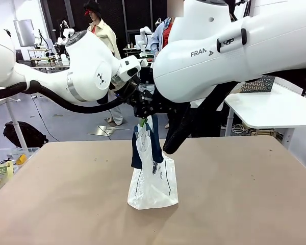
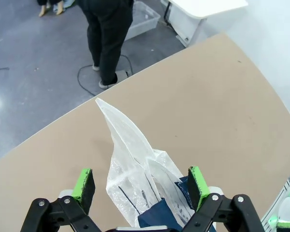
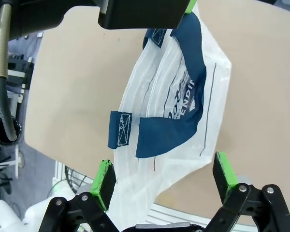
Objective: Transfer purchased items from the store into the shopping bag.
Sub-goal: Open the Reusable shopping bag in the center of the table.
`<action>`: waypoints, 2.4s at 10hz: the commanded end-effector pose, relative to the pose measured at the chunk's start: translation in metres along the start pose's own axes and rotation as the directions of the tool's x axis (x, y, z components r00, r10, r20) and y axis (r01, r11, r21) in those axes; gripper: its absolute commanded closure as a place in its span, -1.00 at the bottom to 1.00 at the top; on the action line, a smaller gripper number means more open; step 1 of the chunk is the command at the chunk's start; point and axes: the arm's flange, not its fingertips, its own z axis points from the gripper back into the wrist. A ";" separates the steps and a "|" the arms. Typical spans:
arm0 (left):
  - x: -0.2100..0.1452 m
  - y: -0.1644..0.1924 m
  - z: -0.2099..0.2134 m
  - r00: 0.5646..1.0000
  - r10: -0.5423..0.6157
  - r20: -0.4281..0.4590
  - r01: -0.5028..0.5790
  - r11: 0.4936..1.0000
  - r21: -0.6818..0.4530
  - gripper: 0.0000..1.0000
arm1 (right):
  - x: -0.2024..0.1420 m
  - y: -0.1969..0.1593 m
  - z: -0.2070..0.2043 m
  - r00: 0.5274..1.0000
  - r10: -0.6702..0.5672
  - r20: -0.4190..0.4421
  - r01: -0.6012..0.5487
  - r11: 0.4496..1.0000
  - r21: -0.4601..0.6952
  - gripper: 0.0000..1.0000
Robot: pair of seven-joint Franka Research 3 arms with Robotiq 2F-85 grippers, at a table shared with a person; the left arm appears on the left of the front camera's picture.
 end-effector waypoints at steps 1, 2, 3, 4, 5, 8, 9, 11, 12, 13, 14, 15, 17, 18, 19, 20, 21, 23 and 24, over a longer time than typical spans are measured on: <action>0.006 0.004 0.006 0.999 0.032 -0.011 -0.032 0.999 -0.013 -1.00 | 0.004 0.009 -0.004 1.000 -0.022 -0.002 0.022 0.999 -0.029 -1.00; 0.006 0.006 0.009 0.999 0.045 0.010 -0.045 0.999 -0.015 -1.00 | 0.005 0.008 -0.004 1.000 -0.028 -0.003 0.028 0.999 -0.035 -1.00; 0.006 0.008 0.011 0.999 0.051 0.011 -0.051 0.999 -0.007 -1.00 | 0.006 0.008 -0.005 1.000 -0.028 -0.004 0.028 0.999 -0.037 -1.00; 0.006 0.009 0.014 0.999 0.052 0.017 -0.052 0.999 -0.013 -1.00 | 0.006 0.008 -0.006 1.000 -0.027 -0.005 0.027 0.999 -0.042 -1.00; 0.005 0.010 0.017 0.998 0.058 0.014 -0.058 0.998 0.001 -1.00 | 0.005 0.008 -0.007 1.000 -0.029 -0.008 0.028 0.998 -0.049 -1.00; 0.003 0.016 0.014 0.998 0.068 -0.016 -0.068 0.998 0.008 -1.00 | 0.006 0.008 -0.009 0.999 -0.033 -0.012 0.032 0.998 -0.049 -1.00; 0.002 0.014 0.009 0.997 0.063 -0.037 -0.062 0.998 0.007 -1.00 | 0.005 0.008 -0.010 0.999 -0.032 -0.016 0.031 0.998 -0.051 -1.00; 0.000 0.012 0.003 0.997 0.049 -0.062 -0.048 0.999 0.003 -1.00 | 0.004 0.008 -0.012 0.999 -0.038 -0.022 0.037 0.998 -0.054 -1.00; 0.000 0.011 0.001 0.997 0.046 -0.069 -0.046 0.999 -0.002 -1.00 | 0.004 0.007 -0.013 0.999 -0.042 -0.025 0.040 0.998 -0.054 -1.00; -0.001 0.009 -0.003 0.996 0.040 -0.082 -0.039 0.999 0.007 -1.00 | 0.003 0.007 -0.015 0.999 -0.044 -0.028 0.042 0.997 -0.059 -1.00; -0.002 0.009 -0.004 0.995 0.039 -0.091 -0.038 0.999 0.011 -1.00 | 0.002 0.008 -0.017 0.999 -0.042 -0.031 0.040 0.997 -0.063 -1.00; -0.002 0.010 -0.006 0.994 0.040 -0.098 -0.038 0.999 0.020 -1.00 | 0.002 0.008 -0.019 0.999 -0.040 -0.036 0.038 0.997 -0.069 -1.00; -0.002 0.010 -0.008 0.993 0.041 -0.109 -0.038 0.999 0.029 -1.00 | 0.001 0.007 -0.024 0.998 -0.041 -0.044 0.037 0.996 -0.083 -1.00; -0.002 0.010 -0.008 0.992 0.038 -0.117 -0.035 0.999 0.033 -1.00 | 0.001 0.006 -0.025 0.998 -0.043 -0.047 0.039 0.996 -0.084 -1.00; -0.002 0.010 -0.009 0.992 0.037 -0.118 -0.034 0.999 0.028 -1.00 | 0.001 0.006 -0.026 0.998 -0.046 -0.052 0.041 0.996 -0.082 -1.00; -0.003 0.009 -0.009 0.992 0.035 -0.119 -0.032 0.999 0.024 -1.00 | 0.001 0.007 -0.027 0.998 -0.044 -0.054 0.039 0.996 -0.085 -1.00; -0.003 0.007 -0.010 0.992 0.033 -0.124 -0.030 0.999 0.023 -1.00 | -0.001 0.008 -0.031 0.997 -0.038 -0.062 0.033 0.995 -0.092 -1.00; -0.004 0.007 -0.010 0.991 0.033 -0.131 -0.031 0.999 0.021 -0.94 | -0.003 0.010 -0.038 0.997 -0.033 -0.074 0.026 0.995 -0.100 -1.00; -0.005 0.008 -0.011 0.992 0.032 -0.126 -0.030 0.999 0.017 -0.59 | -0.004 0.010 -0.039 0.997 -0.026 -0.073 0.018 0.994 -0.105 -0.62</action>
